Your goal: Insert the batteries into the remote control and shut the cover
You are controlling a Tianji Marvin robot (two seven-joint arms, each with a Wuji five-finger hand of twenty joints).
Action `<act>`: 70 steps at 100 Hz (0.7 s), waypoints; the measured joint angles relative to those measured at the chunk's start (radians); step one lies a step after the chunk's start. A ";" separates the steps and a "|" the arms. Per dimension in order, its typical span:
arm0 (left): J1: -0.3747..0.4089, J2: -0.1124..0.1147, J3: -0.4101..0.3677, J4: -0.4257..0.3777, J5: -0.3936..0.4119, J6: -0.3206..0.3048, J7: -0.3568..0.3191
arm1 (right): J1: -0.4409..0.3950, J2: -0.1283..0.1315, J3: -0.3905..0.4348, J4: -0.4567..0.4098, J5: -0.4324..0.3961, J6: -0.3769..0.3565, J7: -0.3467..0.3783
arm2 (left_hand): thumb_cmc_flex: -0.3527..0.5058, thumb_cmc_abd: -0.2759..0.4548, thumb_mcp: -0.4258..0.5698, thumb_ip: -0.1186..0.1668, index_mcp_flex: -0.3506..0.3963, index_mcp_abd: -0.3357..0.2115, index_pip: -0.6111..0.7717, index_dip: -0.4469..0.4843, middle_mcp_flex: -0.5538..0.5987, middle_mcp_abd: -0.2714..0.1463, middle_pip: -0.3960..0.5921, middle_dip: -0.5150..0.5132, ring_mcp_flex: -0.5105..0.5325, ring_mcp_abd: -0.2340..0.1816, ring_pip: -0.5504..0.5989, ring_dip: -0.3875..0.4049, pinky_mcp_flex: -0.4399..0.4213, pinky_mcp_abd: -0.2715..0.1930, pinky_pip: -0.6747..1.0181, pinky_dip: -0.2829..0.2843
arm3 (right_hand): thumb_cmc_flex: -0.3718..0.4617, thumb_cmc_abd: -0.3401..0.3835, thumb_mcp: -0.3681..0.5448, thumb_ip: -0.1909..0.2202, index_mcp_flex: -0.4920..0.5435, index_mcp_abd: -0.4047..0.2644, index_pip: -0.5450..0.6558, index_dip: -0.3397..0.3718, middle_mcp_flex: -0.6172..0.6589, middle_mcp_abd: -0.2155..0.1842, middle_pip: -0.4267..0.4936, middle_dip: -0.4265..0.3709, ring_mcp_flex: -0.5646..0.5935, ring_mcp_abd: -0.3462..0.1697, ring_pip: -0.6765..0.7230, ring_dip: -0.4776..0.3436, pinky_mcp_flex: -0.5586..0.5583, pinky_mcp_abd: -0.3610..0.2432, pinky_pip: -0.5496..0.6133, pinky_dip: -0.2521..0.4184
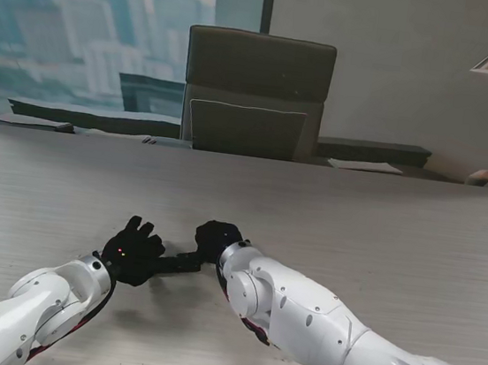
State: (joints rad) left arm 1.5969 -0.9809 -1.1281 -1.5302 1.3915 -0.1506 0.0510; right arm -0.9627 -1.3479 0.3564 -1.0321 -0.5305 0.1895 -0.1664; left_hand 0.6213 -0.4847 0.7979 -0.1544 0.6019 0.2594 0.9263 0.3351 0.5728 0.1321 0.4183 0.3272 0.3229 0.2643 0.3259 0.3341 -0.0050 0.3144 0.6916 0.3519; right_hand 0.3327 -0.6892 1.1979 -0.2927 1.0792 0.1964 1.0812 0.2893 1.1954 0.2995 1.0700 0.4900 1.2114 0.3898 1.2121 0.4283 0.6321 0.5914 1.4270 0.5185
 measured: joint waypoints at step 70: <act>-0.001 0.000 0.001 0.000 -0.001 0.000 -0.003 | -0.082 0.077 0.054 -0.091 -0.144 -0.051 -0.065 | 0.000 0.000 -0.001 0.000 0.000 0.000 0.000 0.009 0.000 0.000 0.000 0.000 0.000 0.000 0.000 0.000 0.000 0.000 0.000 0.000 | 0.034 -0.140 0.003 0.105 -0.186 -0.067 -0.099 0.085 -0.142 -0.025 0.011 -0.003 -0.117 -0.054 -0.062 0.013 -0.095 -0.038 -0.055 -0.027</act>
State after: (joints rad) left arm 1.5957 -0.9806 -1.1272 -1.5306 1.3901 -0.1503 0.0482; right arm -1.0444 -1.2709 0.4104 -1.1230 -0.6746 0.1384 -0.2315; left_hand 0.6213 -0.4847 0.7968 -0.1544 0.6018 0.2594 0.9264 0.3437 0.5728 0.1321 0.4183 0.3272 0.3229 0.2643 0.3259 0.3341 -0.0050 0.3144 0.6916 0.3519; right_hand 0.3672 -0.8293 1.2007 -0.1881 0.8934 0.1293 0.9825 0.3746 1.0530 0.2747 1.0807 0.4873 1.0948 0.3354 1.1503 0.4416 0.5375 0.5539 1.3722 0.4919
